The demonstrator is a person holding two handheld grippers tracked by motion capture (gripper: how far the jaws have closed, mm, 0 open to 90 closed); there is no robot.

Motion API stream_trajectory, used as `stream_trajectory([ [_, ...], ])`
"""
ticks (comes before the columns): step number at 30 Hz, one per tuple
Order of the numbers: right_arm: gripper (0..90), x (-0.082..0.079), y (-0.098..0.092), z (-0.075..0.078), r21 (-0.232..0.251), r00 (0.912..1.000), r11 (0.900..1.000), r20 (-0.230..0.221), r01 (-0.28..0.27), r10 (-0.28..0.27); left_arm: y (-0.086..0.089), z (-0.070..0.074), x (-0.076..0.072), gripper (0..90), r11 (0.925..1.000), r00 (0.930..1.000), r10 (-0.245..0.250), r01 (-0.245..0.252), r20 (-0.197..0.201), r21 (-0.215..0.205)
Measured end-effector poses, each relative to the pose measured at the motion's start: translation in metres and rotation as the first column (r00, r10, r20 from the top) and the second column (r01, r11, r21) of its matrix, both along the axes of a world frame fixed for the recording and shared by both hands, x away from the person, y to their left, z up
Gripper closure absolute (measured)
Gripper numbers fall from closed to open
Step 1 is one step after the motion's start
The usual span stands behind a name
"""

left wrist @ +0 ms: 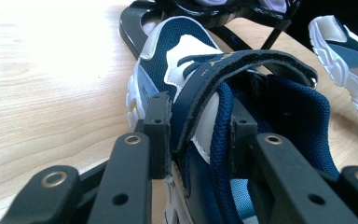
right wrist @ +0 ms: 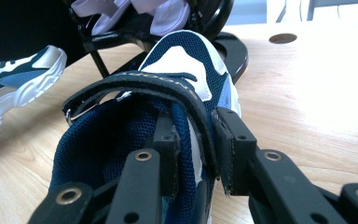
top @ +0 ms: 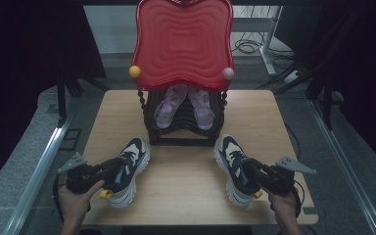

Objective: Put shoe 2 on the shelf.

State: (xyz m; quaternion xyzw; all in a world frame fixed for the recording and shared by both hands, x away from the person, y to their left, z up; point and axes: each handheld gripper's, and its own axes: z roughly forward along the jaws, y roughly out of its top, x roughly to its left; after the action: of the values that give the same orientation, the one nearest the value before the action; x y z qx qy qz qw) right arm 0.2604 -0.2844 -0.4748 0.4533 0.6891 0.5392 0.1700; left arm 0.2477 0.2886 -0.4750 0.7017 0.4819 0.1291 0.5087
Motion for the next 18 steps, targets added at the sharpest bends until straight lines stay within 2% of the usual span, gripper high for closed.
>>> stream_trajectory([
  [8, 71.8, -0.002, -0.007, 0.003, 0.041, 0.9982, 0.999, 0.047, 0.034, -0.036, 0.006, 0.002, 0.000, 68.1, 0.9996, 0.9997, 0.020, -0.019, 0.016, -0.022],
  [18, 71.9, 0.000, -0.015, 0.006, 0.081, 0.9949, 0.995, 0.073, 0.064, -0.070, 0.013, 0.010, 0.002, 68.2, 0.9982, 0.9987, 0.035, -0.033, 0.036, -0.050],
])
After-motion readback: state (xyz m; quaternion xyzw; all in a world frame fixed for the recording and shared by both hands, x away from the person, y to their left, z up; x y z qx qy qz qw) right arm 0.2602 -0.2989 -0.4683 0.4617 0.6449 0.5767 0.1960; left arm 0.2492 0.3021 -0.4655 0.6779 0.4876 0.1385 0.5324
